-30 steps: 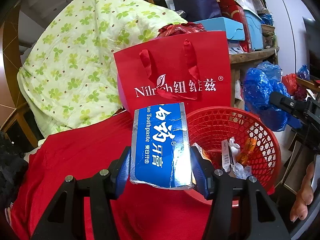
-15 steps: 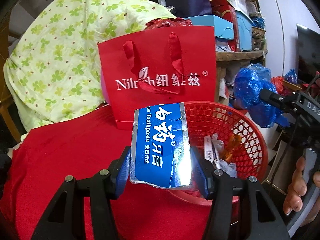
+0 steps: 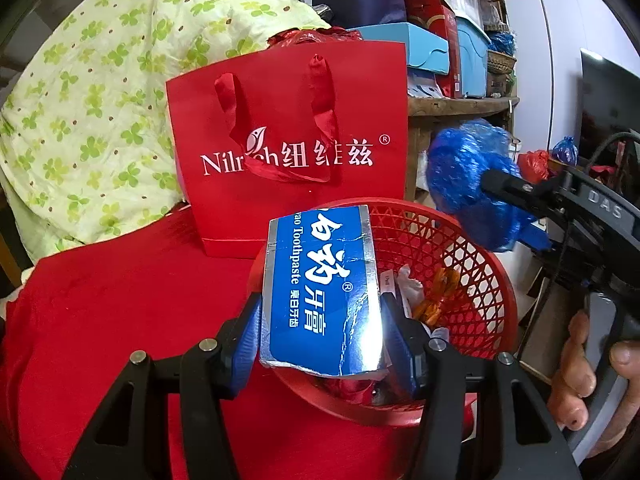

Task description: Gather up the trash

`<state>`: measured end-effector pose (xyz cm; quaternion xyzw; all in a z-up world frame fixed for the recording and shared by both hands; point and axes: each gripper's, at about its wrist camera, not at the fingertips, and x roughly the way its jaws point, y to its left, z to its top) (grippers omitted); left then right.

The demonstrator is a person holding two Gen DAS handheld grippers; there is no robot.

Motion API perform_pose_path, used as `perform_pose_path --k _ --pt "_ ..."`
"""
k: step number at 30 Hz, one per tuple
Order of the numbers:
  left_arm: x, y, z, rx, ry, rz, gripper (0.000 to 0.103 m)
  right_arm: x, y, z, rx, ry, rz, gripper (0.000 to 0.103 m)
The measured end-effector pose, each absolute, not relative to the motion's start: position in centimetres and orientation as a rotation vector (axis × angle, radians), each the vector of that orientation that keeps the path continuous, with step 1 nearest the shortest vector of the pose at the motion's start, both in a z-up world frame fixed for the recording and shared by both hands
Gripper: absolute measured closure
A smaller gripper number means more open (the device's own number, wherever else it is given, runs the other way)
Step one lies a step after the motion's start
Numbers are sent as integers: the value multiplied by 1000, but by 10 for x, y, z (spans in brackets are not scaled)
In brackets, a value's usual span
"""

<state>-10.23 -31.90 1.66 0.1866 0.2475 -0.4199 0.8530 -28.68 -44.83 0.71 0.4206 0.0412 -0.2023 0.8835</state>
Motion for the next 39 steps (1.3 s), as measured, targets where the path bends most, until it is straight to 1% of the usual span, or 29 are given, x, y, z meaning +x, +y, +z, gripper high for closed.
perform_pose_path --k 5,7,9,10,19,21,23,34,39 --pt "-101 -329 14 372 545 -916 42 -260 -460 9 897 128 -391 44" --pt "-103 -333 11 377 549 -942 42 -251 -463 4 933 153 -360 41" --pt "-107 -336 6 396 551 -950 41 -246 -465 1 957 163 -343 29" --pt "-109 -336 4 410 552 -949 40 -246 -465 1 962 164 -343 28" --pt "-108 -303 3 405 548 -897 37 -267 -462 3 947 95 -371 28" --pt "-106 -295 6 408 541 -857 28 -267 -458 4 935 92 -370 28" --pt "-106 -284 9 402 518 -811 24 -265 -452 8 903 92 -371 28" --pt "-112 -233 41 388 437 -687 23 -260 -391 33 633 53 -428 27" --pt "-116 -210 52 367 414 -667 22 -264 -368 39 519 36 -499 25"
